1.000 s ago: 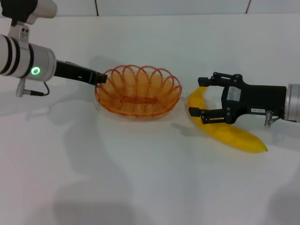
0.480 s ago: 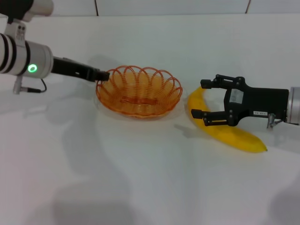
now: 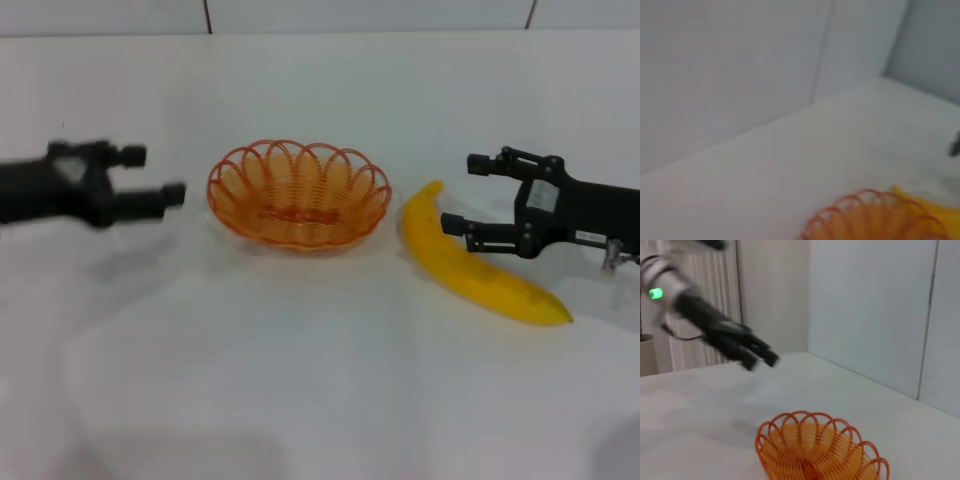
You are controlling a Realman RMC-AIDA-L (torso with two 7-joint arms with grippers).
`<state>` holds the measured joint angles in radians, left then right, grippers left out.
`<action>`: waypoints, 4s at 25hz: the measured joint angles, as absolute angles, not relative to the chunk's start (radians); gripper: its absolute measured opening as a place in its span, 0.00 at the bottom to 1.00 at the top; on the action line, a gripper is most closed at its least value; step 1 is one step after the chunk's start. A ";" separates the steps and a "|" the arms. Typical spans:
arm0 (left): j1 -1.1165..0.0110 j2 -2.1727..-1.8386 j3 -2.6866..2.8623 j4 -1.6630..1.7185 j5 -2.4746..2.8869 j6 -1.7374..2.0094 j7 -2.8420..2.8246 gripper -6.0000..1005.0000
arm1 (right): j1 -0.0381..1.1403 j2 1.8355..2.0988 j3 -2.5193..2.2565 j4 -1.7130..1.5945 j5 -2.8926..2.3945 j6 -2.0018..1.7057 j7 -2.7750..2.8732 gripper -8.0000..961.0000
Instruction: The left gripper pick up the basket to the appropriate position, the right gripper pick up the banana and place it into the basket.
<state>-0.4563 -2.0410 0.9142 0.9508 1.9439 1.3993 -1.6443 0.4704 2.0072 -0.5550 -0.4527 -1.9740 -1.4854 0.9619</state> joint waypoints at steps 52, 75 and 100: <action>-0.326 -2.041 0.888 0.632 1.767 1.416 -1.061 0.90 | 0.539 2.030 -0.795 -0.573 -2.183 -1.294 1.506 0.57; -0.385 -2.041 0.891 0.552 1.735 1.416 -1.067 0.90 | 0.631 2.040 -1.129 -0.496 -1.597 -1.248 1.105 0.53; -0.383 -2.035 0.886 0.538 1.729 1.417 -1.066 0.90 | 0.442 2.009 -1.149 -0.724 -1.543 -1.319 1.237 0.84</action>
<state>-0.3832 -2.0352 0.8856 0.5381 1.7288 1.4174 -1.0664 0.4416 2.0090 -1.1491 -0.7241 -1.5435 -1.3192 1.2372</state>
